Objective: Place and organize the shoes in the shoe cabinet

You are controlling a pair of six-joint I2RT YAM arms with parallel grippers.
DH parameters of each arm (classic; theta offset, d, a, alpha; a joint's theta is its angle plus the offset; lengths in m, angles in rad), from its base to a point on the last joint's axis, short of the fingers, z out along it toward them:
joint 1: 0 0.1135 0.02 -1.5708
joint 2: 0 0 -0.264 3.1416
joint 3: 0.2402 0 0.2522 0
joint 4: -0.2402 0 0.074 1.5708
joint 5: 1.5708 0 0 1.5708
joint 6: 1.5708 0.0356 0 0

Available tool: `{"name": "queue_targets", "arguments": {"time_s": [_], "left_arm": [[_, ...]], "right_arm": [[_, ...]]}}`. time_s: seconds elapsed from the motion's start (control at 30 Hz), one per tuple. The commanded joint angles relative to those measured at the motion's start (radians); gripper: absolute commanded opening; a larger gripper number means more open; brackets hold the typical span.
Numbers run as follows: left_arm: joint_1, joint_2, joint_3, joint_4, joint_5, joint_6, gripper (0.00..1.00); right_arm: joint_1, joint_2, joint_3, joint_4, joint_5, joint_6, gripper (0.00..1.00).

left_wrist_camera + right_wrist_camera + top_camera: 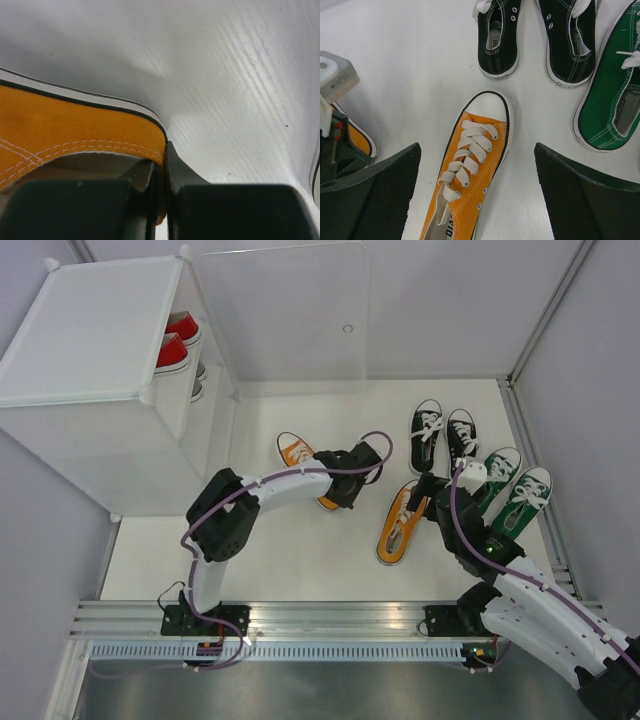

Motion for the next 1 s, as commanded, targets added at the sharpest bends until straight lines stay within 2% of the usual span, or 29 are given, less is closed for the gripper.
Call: {"name": "queue_targets", "arguments": {"time_s": [0.0, 0.17, 0.37, 0.6, 0.83, 0.97], "left_arm": [[0.084, -0.137, 0.073, -0.012, -0.073, 0.041, 0.02], [0.182, -0.228, 0.111, -0.05, -0.09, 0.078, 0.03], [0.391, -0.289, 0.171, -0.09, -0.024, 0.107, 0.04], [0.566, -0.26, 0.219, -0.123, -0.01, 0.133, 0.05], [0.667, -0.243, 0.217, -0.129, -0.004, 0.132, 0.06], [0.69, -0.219, 0.243, -0.129, -0.065, 0.164, 0.08]], "right_arm": [[0.001, 0.0, 0.0, 0.037, -0.021, 0.003, 0.97], [-0.001, -0.003, -0.003, 0.043, -0.036, 0.003, 0.97], [-0.001, 0.008, -0.005, 0.055, -0.065, 0.003, 0.97], [-0.001, 0.015, -0.008, 0.061, -0.081, 0.003, 0.97], [-0.001, 0.031, -0.009, 0.07, -0.093, 0.003, 0.97], [0.001, 0.045, -0.009, 0.076, -0.108, 0.002, 0.97]]}}
